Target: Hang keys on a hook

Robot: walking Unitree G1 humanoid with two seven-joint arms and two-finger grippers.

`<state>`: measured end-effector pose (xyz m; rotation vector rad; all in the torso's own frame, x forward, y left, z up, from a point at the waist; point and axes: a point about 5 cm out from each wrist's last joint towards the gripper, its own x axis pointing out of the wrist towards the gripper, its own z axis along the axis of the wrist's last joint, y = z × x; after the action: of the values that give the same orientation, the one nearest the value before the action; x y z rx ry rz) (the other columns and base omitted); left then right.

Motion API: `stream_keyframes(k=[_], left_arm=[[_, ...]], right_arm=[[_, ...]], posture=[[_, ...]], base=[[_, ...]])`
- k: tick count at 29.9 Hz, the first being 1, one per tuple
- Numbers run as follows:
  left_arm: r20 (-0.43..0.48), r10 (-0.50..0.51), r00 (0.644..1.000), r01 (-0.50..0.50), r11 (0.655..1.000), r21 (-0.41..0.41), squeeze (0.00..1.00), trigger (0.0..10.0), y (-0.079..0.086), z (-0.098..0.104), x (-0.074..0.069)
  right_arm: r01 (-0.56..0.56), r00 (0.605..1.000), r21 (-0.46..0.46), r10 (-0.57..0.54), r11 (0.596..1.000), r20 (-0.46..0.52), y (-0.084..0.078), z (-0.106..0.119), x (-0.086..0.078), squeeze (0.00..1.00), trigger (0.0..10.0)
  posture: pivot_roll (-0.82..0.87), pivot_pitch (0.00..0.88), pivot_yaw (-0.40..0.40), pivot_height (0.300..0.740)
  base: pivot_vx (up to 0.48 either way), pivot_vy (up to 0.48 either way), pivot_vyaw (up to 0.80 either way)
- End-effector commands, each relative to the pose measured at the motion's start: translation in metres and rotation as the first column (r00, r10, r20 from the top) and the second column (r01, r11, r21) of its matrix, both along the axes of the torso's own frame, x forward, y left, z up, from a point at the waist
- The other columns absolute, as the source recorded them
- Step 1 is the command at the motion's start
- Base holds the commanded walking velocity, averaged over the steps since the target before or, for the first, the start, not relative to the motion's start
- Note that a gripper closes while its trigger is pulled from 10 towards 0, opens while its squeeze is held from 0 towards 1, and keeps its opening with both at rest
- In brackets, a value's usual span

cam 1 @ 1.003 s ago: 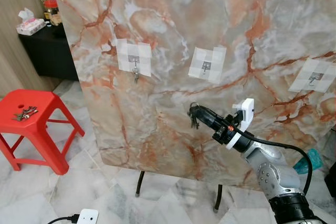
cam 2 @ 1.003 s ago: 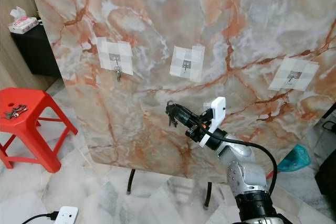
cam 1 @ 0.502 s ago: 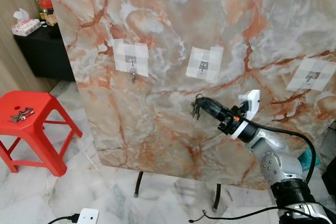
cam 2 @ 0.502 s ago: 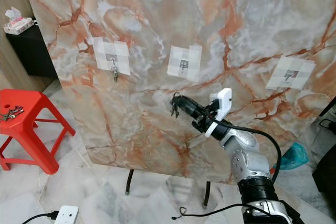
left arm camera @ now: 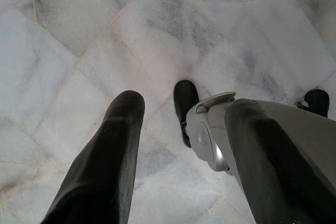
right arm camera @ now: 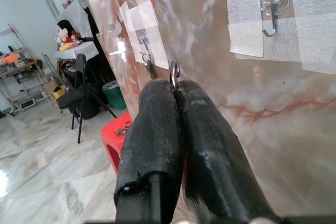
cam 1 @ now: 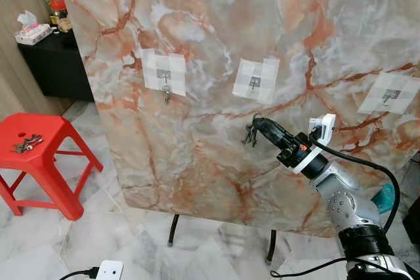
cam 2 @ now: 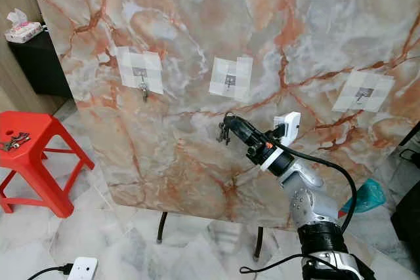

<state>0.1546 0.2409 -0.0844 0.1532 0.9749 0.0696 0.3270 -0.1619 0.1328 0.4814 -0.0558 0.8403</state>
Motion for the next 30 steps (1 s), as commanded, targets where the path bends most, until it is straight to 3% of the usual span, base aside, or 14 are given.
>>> stream_keyframes(k=[1,22,30], left_arm=[[-0.012,-0.004,1.000,0.004,1.000,-0.004,0.00,10.0,-0.0023,-0.0012,-0.0008],[-0.012,0.001,1.000,-0.001,1.000,-0.005,0.00,10.0,-0.0024,-0.0014,-0.0011],[-0.010,0.002,1.000,-0.002,1.000,-0.005,0.00,10.0,-0.0025,-0.0013,-0.0011]], right_arm=[[0.001,1.000,0.004,-0.001,1.000,0.001,-0.0037,0.0013,0.0003,0.00,10.0],[-0.013,1.000,0.000,0.013,1.000,-0.007,0.0012,-0.0028,-0.0008,0.00,10.0],[0.007,1.000,0.013,-0.007,1.000,-0.020,-0.0017,-0.0055,-0.0025,0.00,10.0]], posture=[[0.04,0.000,-0.088,0.740],[0.05,0.000,-0.089,0.740],[0.05,0.000,-0.090,0.740]], base=[[0.000,0.000,0.00],[0.000,0.000,0.00],[0.268,0.000,0.00]])
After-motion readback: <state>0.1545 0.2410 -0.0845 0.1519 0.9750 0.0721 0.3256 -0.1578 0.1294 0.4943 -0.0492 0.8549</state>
